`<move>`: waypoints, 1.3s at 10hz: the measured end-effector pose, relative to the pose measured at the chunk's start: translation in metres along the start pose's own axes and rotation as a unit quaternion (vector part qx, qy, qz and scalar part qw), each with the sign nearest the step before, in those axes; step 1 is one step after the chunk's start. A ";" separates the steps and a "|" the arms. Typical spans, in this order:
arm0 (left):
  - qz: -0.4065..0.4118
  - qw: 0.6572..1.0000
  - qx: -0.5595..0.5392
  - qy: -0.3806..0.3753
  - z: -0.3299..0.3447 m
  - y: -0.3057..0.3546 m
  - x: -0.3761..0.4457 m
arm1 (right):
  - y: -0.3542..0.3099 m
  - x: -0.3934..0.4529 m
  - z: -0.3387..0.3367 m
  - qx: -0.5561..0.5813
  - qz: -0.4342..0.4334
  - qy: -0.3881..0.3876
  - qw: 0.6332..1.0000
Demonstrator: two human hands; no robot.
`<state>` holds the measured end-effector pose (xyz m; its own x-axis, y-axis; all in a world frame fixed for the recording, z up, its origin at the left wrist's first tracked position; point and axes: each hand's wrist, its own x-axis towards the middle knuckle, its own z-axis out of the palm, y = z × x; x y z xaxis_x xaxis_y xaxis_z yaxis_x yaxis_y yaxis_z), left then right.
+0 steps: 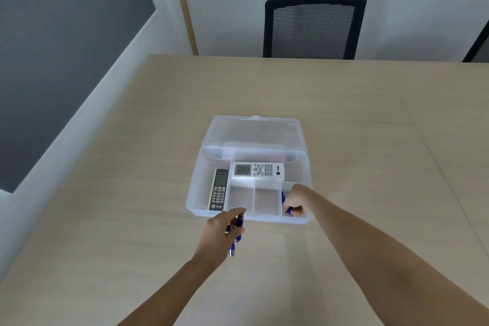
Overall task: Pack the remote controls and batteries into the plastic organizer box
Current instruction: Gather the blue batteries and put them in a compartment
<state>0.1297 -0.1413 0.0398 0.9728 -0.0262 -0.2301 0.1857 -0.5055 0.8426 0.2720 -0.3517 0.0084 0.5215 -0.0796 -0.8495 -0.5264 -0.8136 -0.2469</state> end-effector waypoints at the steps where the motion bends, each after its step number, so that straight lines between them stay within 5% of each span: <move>1: -0.012 1.000 0.002 0.008 0.000 0.003 0.014 | 0.003 0.004 0.003 0.037 -0.031 0.006 0.999; 2: 0.006 1.000 0.007 0.014 0.007 0.016 0.036 | 0.004 0.001 -0.007 0.061 -0.063 -0.011 0.996; 3: 0.030 0.999 0.007 0.012 0.024 0.034 0.065 | 0.011 -0.011 -0.033 0.009 -0.114 0.078 0.990; 4: 0.042 0.999 -0.002 -0.017 0.052 0.059 0.094 | 0.033 -0.011 -0.062 0.063 -0.188 0.248 0.948; 6: 0.010 0.988 0.100 -0.120 0.114 0.077 0.128 | 0.050 -0.003 -0.070 0.183 -0.143 0.098 0.968; 7: 0.009 0.968 0.204 -0.148 0.128 0.072 0.133 | 0.050 0.000 -0.070 0.202 -0.145 0.097 0.964; 8: -0.083 0.985 0.085 -0.128 0.149 0.046 0.148 | 0.054 0.009 -0.070 0.226 -0.135 0.091 0.961; 9: -0.022 0.978 0.144 -0.148 0.133 0.062 0.130 | 0.053 0.016 -0.076 0.205 -0.107 0.085 0.969; 10: 0.128 0.976 0.158 -0.083 0.101 0.058 0.092 | 0.041 0.027 -0.090 0.164 -0.101 0.131 0.972; 11: 0.155 0.951 0.257 0.080 0.058 0.013 0.062 | 0.016 0.046 -0.105 0.215 -0.137 0.184 0.949; 12: -0.021 0.933 0.341 0.116 0.013 -0.041 0.047 | -0.014 0.056 -0.111 0.276 -0.130 0.201 0.931; 13: -0.079 0.929 0.349 0.091 -0.003 -0.069 0.043 | -0.029 0.060 -0.113 0.308 -0.108 0.177 0.928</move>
<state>0.1591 -0.1049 -0.0262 0.9602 0.2101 -0.1839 0.2548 -0.9287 0.2694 0.3948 -0.3979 0.0172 0.7907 -0.2252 -0.5693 -0.6106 -0.3571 -0.7069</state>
